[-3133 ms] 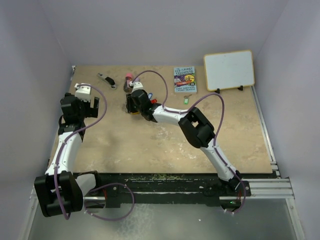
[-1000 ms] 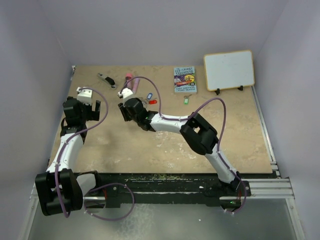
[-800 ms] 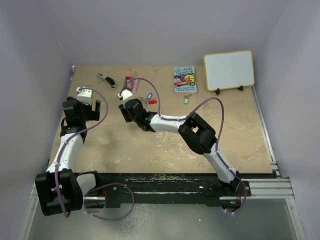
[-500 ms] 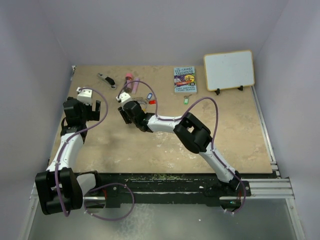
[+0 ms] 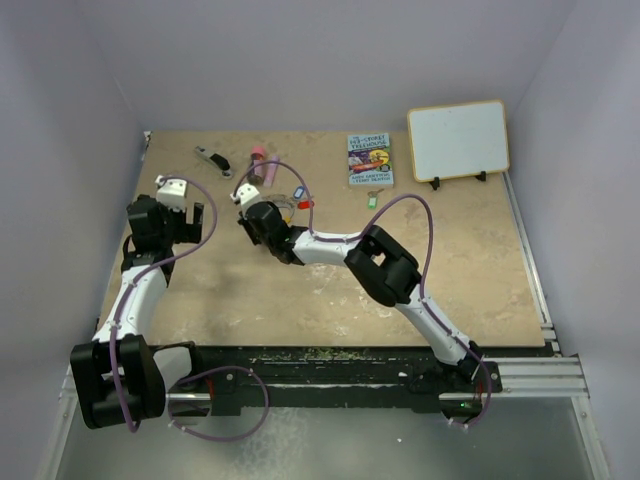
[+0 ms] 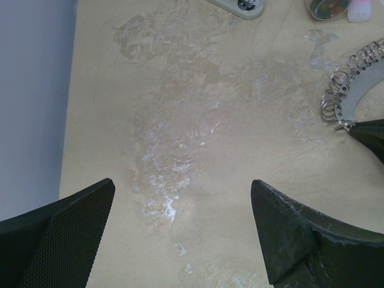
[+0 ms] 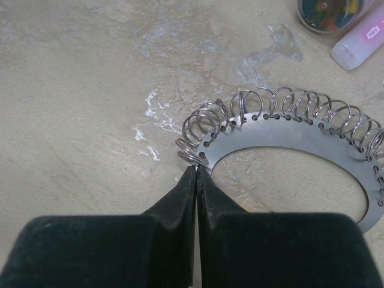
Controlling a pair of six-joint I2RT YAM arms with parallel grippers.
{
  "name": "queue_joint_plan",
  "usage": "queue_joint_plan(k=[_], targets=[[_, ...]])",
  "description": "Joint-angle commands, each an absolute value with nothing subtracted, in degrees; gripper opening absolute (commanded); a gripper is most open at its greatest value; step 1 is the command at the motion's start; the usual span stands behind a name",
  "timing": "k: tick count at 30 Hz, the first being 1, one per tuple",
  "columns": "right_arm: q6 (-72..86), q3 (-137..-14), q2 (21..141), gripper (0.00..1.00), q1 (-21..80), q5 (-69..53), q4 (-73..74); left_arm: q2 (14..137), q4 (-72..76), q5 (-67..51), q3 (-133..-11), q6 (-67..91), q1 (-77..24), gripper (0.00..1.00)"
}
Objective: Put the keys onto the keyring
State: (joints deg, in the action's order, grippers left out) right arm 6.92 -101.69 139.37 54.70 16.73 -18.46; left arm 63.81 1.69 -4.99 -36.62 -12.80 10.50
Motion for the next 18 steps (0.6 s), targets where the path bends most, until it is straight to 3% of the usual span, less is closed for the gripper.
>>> queue_joint_plan(k=[1, 9, 10, 11, 12, 14, 18], targets=[[5.42, -101.01, 137.69, 0.00, 54.32, 19.04, -23.51, 63.18, 0.40, -9.30, -38.72, -12.98, 10.71, 0.98], [2.70, -90.50, 131.20, 0.00, 54.32, 19.19, -29.92, 61.69, -6.99, -22.05, -42.49, -16.74, 10.70, 0.98], [2.25, -90.04, 130.95, 0.09, 54.32, 19.08, -29.94, 61.70, -7.00, -22.88, -42.49, -16.78, 10.70, 0.98], [1.94, -89.74, 130.75, 0.25, 54.32, 18.77, -29.92, 61.76, -6.89, -23.25, -42.47, -16.74, 10.69, 0.98], [1.60, -89.47, 130.62, 0.32, 54.32, 18.85, -30.45, 61.78, -6.72, -23.36, -42.40, -16.67, 10.67, 0.98], [1.27, -89.06, 130.44, 0.38, 54.31, 18.85, -32.02, 61.96, -6.27, -23.33, -42.20, -16.53, 10.72, 0.98], [2.43, -90.79, 131.21, 0.41, 54.38, 17.59, -32.15, 62.07, -6.07, -22.80, -41.96, -16.78, 10.72, 0.98]])
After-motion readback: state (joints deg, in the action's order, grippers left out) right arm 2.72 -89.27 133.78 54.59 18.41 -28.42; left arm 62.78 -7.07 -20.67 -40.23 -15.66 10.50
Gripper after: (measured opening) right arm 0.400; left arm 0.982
